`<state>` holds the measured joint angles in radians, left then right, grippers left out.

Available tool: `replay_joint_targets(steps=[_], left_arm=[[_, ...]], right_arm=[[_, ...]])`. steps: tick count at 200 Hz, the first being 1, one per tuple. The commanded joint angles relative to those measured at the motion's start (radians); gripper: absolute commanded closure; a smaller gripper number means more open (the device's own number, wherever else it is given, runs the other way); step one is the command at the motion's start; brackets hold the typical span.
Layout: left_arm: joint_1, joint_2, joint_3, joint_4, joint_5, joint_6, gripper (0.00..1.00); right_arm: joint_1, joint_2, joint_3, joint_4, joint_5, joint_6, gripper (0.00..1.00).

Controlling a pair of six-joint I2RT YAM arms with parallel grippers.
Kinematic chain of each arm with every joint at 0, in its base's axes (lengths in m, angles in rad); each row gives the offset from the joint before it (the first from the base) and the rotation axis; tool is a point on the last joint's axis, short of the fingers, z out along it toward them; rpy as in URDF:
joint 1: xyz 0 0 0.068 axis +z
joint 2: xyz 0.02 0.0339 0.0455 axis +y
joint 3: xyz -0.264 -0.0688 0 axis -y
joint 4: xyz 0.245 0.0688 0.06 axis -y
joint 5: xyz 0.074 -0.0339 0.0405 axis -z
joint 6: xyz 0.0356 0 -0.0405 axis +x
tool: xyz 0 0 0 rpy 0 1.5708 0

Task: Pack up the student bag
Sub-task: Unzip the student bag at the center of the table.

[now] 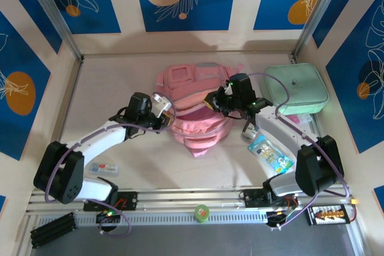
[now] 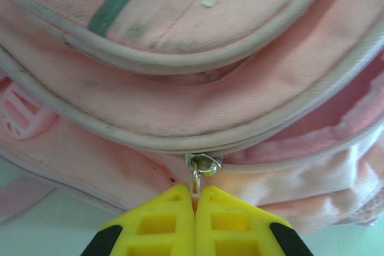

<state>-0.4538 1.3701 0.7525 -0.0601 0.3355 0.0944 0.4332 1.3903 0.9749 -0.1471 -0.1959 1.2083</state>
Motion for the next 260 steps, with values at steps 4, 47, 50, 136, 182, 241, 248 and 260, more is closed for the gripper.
replay_joint_targets(steps=[4,47,50,136,182,241,248,260], left_arm=[[0.053,0.032,0.032,-0.018,0.05,0.115,1.0],[0.075,0.1,0.183,-0.208,-0.019,0.294,1.0],[0.077,0.107,0.191,-0.221,-0.024,0.306,1.0],[0.146,0.301,0.386,-0.281,-0.068,0.399,1.0],[0.16,0.404,0.52,-0.295,-0.088,0.366,1.0],[0.16,0.47,0.6,-0.295,-0.139,0.249,0.99],[0.161,0.468,0.594,-0.283,-0.159,0.227,0.97],[0.161,0.453,0.572,-0.25,-0.196,0.191,0.89]], right_arm=[[-0.043,-0.026,0.058,0.001,-0.093,-0.072,0.92],[-0.098,-0.008,0.087,-0.057,-0.177,-0.133,0.92],[-0.101,-0.006,0.088,-0.058,-0.181,-0.136,0.92],[-0.151,0.027,0.088,-0.048,-0.279,-0.181,0.92],[-0.154,0.041,0.081,-0.03,-0.297,-0.187,0.92],[-0.137,0.07,0.075,-0.001,-0.286,-0.166,0.92],[-0.13,0.079,0.079,0.001,-0.28,-0.163,0.92],[-0.116,0.095,0.087,0.01,-0.267,-0.152,0.92]])
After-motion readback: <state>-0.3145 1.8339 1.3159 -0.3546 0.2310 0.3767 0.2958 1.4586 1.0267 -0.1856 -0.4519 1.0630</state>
